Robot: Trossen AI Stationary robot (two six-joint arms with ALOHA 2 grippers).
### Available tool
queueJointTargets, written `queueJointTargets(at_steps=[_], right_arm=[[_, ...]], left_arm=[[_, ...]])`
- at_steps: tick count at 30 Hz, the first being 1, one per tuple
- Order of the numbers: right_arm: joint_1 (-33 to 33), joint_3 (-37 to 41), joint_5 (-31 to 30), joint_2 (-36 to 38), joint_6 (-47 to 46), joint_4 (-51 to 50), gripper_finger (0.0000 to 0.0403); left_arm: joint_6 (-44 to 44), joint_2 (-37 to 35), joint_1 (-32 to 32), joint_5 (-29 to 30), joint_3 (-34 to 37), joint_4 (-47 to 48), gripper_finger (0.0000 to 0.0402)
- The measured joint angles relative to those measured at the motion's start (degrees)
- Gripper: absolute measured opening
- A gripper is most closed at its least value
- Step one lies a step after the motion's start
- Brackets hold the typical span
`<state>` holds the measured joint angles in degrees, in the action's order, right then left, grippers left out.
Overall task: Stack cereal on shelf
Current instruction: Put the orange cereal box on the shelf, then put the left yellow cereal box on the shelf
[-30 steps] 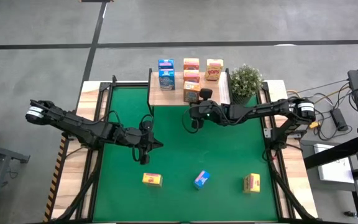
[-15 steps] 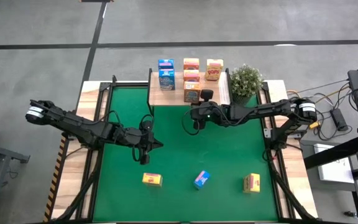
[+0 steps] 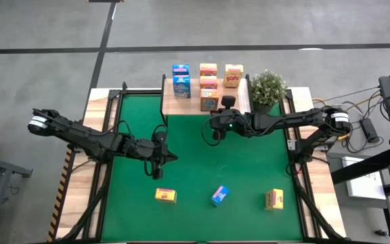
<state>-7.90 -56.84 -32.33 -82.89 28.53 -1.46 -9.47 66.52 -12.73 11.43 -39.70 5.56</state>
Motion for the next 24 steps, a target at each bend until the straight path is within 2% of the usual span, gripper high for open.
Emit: queueJointTargets(at_steps=[9, 17, 24], right_arm=[[0.23, 0.0, -0.29, -0.05, -0.02, -0.07, 0.0009], [5.23, 0.9, -0.39, 2.46, -3.43, 1.44, 0.0009], [9.83, 6.39, -0.68, 5.11, -3.19, 15.28, 0.0009]], left_arm=[[0.01, 0.0, 0.02, -0.01, 0.0, -0.01, 0.0], [0.0, 0.0, 0.02, 0.01, 0.0, -0.42, 0.0], [-1.62, -0.01, 0.02, 0.0, 0.0, -1.72, 0.0]])
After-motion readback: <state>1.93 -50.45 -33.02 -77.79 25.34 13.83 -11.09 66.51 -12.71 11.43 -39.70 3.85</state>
